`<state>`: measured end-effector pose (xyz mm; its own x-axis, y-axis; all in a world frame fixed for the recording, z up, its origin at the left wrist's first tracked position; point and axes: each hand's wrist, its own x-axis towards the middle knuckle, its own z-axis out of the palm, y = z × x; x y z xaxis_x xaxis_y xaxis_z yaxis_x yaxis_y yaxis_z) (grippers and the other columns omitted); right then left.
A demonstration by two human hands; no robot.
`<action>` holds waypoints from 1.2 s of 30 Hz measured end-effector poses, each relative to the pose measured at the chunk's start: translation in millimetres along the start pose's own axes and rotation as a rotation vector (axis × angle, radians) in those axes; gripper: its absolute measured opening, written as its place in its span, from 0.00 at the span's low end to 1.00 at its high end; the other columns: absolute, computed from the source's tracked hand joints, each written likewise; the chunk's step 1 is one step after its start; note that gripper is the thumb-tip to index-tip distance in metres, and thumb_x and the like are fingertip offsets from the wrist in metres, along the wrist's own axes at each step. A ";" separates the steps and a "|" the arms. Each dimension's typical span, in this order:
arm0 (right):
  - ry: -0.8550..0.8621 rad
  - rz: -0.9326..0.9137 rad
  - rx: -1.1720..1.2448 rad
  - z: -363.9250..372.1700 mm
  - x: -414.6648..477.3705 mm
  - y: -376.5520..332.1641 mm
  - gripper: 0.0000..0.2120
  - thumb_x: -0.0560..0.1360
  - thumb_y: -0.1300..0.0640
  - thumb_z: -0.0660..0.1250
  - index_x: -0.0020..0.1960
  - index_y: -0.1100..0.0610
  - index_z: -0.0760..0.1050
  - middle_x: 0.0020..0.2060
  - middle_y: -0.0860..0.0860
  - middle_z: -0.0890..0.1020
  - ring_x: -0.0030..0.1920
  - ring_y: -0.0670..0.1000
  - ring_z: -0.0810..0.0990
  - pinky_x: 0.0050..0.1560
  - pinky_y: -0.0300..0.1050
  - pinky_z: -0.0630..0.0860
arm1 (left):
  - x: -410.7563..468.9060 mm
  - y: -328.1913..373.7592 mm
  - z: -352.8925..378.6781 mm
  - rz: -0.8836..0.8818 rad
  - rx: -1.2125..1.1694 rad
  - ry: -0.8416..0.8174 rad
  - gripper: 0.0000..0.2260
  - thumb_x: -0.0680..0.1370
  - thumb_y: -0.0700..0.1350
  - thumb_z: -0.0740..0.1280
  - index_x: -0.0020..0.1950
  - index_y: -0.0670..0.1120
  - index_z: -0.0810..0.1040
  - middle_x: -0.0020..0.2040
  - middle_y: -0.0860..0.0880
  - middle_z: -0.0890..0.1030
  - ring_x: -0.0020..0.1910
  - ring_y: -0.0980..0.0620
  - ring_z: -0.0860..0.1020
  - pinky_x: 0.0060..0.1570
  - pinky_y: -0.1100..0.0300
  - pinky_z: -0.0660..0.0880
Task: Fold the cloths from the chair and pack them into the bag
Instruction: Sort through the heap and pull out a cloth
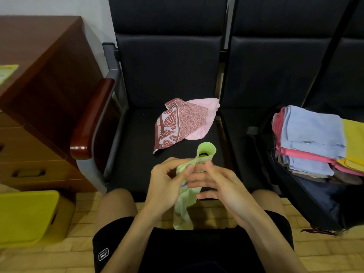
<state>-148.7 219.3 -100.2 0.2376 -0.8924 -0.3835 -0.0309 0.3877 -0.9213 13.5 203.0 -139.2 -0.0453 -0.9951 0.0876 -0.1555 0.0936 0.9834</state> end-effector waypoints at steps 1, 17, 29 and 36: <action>0.052 -0.024 -0.008 -2.0 1.0 2.6 0.21 0.74 0.41 0.63 0.58 0.54 0.79 0.47 0.52 0.87 0.50 0.50 0.86 0.51 0.48 0.82 | 3.9 0.5 -2.2 -0.009 -0.019 0.015 0.08 0.77 0.38 0.71 0.54 0.48 0.86 0.48 0.50 0.85 0.49 0.53 0.83 0.49 0.61 0.79; -0.279 -0.034 0.141 -59.8 84.5 -18.9 0.55 0.55 0.39 0.84 0.76 0.52 0.63 0.67 0.56 0.77 0.68 0.57 0.76 0.70 0.60 0.70 | 57.2 86.9 -45.0 0.141 -0.067 -0.432 0.10 0.71 0.38 0.72 0.52 0.42 0.84 0.44 0.47 0.86 0.46 0.50 0.85 0.45 0.61 0.80; 0.025 -0.560 0.024 -57.9 47.5 -73.8 0.06 0.68 0.59 0.73 0.44 0.58 0.85 0.40 0.55 0.86 0.42 0.52 0.85 0.46 0.43 0.81 | 55.1 71.0 -92.6 0.079 0.108 -0.332 0.11 0.70 0.41 0.72 0.51 0.42 0.84 0.48 0.45 0.86 0.49 0.47 0.85 0.47 0.60 0.82; 0.089 -0.544 -0.014 -59.2 34.6 -65.6 0.08 0.69 0.58 0.72 0.47 0.59 0.83 0.41 0.53 0.86 0.42 0.51 0.85 0.44 0.43 0.81 | 52.9 62.0 -79.7 0.077 -0.036 -0.272 0.12 0.78 0.47 0.69 0.51 0.38 0.80 0.50 0.34 0.81 0.52 0.32 0.79 0.52 0.40 0.77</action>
<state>-195.9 149.4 -56.9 0.1403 -0.9795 0.1449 0.0607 -0.1376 -0.9886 80.2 153.6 -60.9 -0.3191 -0.9400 0.1208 -0.1069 0.1624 0.9809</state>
